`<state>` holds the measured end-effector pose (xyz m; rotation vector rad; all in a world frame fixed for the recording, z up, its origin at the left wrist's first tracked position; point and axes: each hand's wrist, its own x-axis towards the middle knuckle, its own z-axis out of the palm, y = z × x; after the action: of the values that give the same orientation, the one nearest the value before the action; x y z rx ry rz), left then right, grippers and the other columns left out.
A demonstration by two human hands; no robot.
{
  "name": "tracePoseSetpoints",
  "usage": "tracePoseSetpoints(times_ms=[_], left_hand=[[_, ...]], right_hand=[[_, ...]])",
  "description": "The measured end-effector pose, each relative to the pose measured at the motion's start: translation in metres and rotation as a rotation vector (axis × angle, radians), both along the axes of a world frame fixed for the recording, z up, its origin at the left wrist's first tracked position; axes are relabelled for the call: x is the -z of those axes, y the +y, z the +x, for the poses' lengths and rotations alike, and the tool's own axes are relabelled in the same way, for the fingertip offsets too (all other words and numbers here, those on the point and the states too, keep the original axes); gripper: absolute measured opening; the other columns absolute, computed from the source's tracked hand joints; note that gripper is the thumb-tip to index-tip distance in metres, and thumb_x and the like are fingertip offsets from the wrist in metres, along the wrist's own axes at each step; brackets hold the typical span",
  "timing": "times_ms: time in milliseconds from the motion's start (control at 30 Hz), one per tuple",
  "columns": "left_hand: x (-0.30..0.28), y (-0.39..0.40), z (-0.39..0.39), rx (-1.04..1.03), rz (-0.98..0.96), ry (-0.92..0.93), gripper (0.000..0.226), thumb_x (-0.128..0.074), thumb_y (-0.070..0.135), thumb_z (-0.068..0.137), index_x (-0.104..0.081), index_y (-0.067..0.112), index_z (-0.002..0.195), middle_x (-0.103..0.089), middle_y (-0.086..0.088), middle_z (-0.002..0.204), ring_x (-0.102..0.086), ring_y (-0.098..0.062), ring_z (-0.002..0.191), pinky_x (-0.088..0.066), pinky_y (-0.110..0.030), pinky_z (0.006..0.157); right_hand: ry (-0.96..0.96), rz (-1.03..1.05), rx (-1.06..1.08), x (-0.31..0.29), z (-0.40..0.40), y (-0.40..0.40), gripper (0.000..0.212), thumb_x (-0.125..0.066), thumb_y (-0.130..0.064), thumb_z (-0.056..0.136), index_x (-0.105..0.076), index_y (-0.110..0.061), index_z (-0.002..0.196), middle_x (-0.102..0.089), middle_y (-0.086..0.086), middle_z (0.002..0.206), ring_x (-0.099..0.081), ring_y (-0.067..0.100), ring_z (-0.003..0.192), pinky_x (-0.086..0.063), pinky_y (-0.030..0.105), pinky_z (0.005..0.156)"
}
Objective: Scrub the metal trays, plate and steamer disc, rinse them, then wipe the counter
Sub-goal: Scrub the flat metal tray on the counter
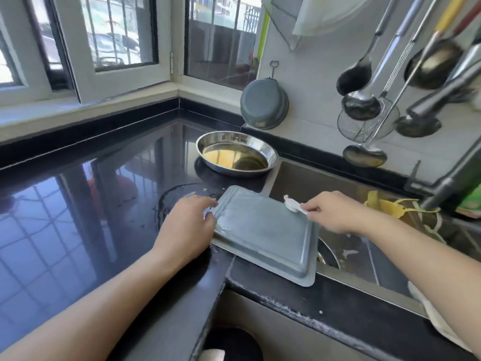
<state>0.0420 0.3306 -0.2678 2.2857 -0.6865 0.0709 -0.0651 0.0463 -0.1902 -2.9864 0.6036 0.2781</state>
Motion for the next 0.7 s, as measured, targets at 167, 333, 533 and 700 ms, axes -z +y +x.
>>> tracePoseSetpoints(times_ms=[167, 333, 533, 700], left_hand=[[-0.003, -0.011, 0.003, 0.073, 0.243, 0.052, 0.035, -0.050, 0.021, 0.101, -0.064, 0.014, 0.132, -0.067, -0.010, 0.130, -0.057, -0.032, 0.125, -0.043, -0.037, 0.097], [-0.007, -0.041, 0.006, 0.049, 0.423, 0.032, 0.021, -0.041, 0.031, 0.101, -0.055, 0.017, 0.107, -0.065, -0.012, 0.122, -0.052, -0.038, 0.116, -0.044, -0.044, 0.091], [-0.011, -0.068, 0.003, 0.023, 0.580, 0.023, 0.035, -0.038, 0.035, 0.103, -0.051, 0.018, 0.130, -0.056, -0.010, 0.139, -0.045, -0.038, 0.129, -0.039, -0.047, 0.098], [-0.022, -0.082, 0.004, 0.012, 0.608, 0.091, 0.038, -0.039, 0.038, 0.102, -0.051, 0.017, 0.131, -0.055, -0.013, 0.137, -0.042, -0.039, 0.131, -0.038, -0.050, 0.101]], right_hand=[[-0.043, 0.021, -0.086, 0.009, -0.012, 0.012, 0.038, -0.042, -0.039, 0.105, -0.054, -0.046, 0.140, -0.066, -0.004, 0.130, -0.064, 0.026, 0.110, -0.053, 0.043, 0.094], [-0.210, -0.017, 0.000, 0.012, -0.009, 0.011, 0.038, -0.039, -0.036, 0.107, -0.054, -0.047, 0.141, -0.064, 0.000, 0.133, -0.063, 0.030, 0.102, -0.055, 0.045, 0.088], [-0.361, 0.238, 0.225, 0.034, -0.009, -0.023, 0.039, -0.047, -0.024, 0.103, -0.062, -0.041, 0.134, -0.071, 0.000, 0.087, -0.067, 0.026, 0.079, -0.054, 0.039, 0.071], [-0.570, 0.361, 0.278, 0.048, -0.021, -0.031, 0.040, -0.050, -0.023, 0.104, -0.058, -0.035, 0.141, -0.070, -0.003, 0.088, -0.067, 0.021, 0.080, -0.052, 0.033, 0.067]])
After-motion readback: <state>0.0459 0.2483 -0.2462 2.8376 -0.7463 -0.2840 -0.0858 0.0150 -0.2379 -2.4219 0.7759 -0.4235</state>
